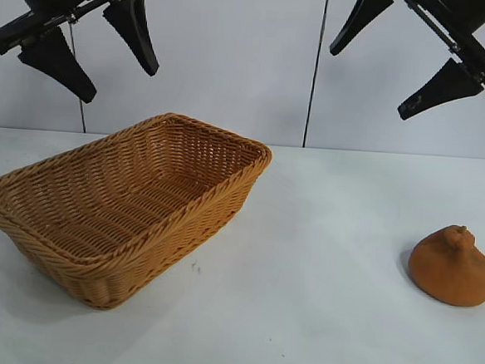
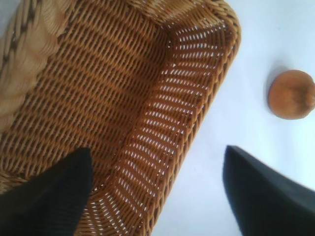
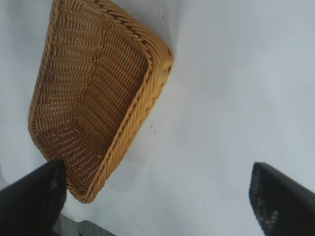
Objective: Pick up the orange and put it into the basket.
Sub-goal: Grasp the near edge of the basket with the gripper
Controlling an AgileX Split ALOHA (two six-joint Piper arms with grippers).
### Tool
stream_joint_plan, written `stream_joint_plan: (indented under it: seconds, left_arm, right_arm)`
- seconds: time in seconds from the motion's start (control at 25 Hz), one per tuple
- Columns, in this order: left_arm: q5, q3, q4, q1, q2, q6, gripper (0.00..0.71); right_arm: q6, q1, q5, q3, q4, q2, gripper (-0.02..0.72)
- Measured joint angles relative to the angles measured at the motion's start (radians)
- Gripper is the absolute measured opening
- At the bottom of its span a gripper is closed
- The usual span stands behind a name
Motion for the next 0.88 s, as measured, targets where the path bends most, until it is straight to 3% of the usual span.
stream_joint_plan:
  seconds: [0.32, 0.44, 0.68, 0.88]
  left_arm:
    - [-0.026, 0.0, 0.0, 0.0, 0.0, 0.0, 0.529]
    - [-0.013, 0.0, 0.0, 0.019, -0.002, -0.016, 0.529]
    - [0.037, 0.011, 0.05, 0.109, -0.081, -0.088, 0.529]
    - [0.038, 0.118, 0.117, 0.108, -0.206, -0.25, 0.529]
  right_arm:
    - [0.0, 0.0, 0.004, 0.0, 0.0, 0.0, 0.694]
    - [0.0, 0.0, 0.004, 0.0, 0.0, 0.0, 0.694]
    - [0.0, 0.0, 0.009, 0.0, 0.001, 0.0, 0.694]
    - [-0.008, 0.0, 0.009, 0.0, 0.001, 0.0, 0.694]
